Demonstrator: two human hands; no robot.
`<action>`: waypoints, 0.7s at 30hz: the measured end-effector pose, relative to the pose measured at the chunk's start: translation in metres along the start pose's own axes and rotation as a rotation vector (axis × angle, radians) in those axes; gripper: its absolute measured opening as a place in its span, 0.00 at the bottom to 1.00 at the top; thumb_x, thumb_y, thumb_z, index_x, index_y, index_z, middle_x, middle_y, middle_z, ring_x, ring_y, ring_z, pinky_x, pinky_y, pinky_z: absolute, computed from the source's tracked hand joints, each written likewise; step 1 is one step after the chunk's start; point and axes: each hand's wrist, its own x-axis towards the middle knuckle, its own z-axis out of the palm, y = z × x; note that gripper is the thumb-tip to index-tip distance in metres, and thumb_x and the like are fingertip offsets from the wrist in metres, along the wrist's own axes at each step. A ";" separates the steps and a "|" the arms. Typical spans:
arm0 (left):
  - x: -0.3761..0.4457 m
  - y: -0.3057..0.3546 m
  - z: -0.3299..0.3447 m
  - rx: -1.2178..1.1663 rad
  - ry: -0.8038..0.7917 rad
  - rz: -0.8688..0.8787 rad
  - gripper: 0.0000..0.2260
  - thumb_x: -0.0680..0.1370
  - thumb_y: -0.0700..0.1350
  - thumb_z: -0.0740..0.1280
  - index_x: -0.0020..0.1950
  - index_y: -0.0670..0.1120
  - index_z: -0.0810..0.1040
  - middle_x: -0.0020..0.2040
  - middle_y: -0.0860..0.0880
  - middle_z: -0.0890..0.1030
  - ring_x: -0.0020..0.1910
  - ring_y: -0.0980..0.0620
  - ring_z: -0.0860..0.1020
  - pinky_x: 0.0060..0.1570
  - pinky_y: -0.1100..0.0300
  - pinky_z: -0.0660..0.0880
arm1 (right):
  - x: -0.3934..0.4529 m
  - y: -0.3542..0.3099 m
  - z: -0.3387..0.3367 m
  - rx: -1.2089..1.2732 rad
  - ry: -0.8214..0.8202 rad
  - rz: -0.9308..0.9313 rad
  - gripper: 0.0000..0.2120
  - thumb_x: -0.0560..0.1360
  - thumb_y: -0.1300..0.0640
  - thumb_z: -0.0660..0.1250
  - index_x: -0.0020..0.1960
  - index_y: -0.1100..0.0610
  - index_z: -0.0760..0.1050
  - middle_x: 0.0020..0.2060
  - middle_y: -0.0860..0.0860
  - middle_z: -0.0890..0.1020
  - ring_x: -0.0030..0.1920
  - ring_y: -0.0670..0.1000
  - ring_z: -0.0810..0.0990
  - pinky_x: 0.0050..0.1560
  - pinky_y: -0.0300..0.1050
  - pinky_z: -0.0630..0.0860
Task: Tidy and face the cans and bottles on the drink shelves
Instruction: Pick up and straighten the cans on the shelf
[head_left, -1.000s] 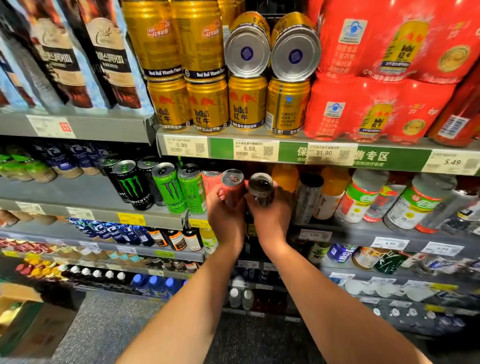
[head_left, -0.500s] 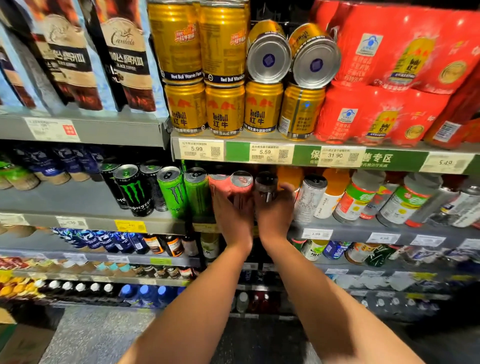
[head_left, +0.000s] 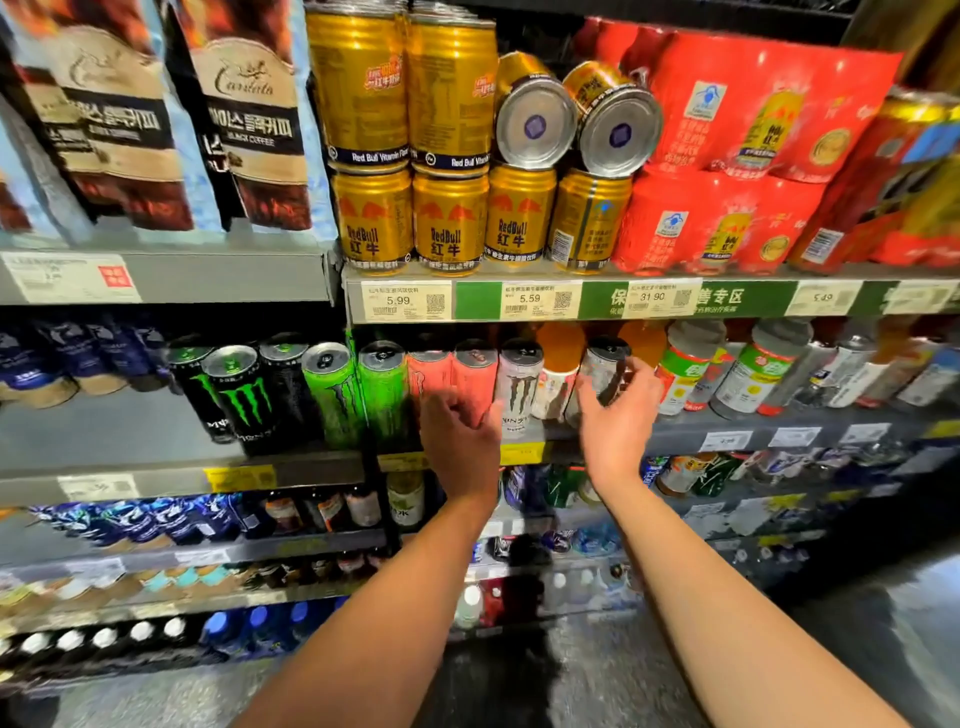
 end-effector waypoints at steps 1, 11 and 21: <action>-0.002 0.001 -0.001 -0.011 -0.008 0.002 0.20 0.66 0.45 0.79 0.44 0.50 0.67 0.39 0.58 0.67 0.38 0.52 0.68 0.43 0.49 0.72 | 0.003 0.001 -0.003 -0.034 -0.016 -0.010 0.28 0.77 0.49 0.71 0.72 0.59 0.66 0.65 0.57 0.70 0.65 0.56 0.71 0.66 0.49 0.69; -0.036 0.019 0.019 -0.082 -0.193 0.041 0.15 0.72 0.48 0.77 0.52 0.50 0.74 0.47 0.52 0.76 0.45 0.49 0.77 0.48 0.54 0.76 | 0.023 0.018 -0.001 -0.054 -0.088 -0.094 0.18 0.75 0.55 0.73 0.58 0.59 0.70 0.55 0.57 0.74 0.55 0.58 0.74 0.47 0.43 0.65; -0.061 0.032 0.070 -0.024 -0.177 -0.088 0.21 0.72 0.50 0.77 0.60 0.43 0.76 0.54 0.46 0.82 0.53 0.48 0.80 0.56 0.54 0.75 | 0.043 0.057 -0.008 0.172 -0.206 -0.088 0.17 0.67 0.55 0.72 0.55 0.52 0.77 0.50 0.51 0.83 0.51 0.53 0.82 0.53 0.48 0.78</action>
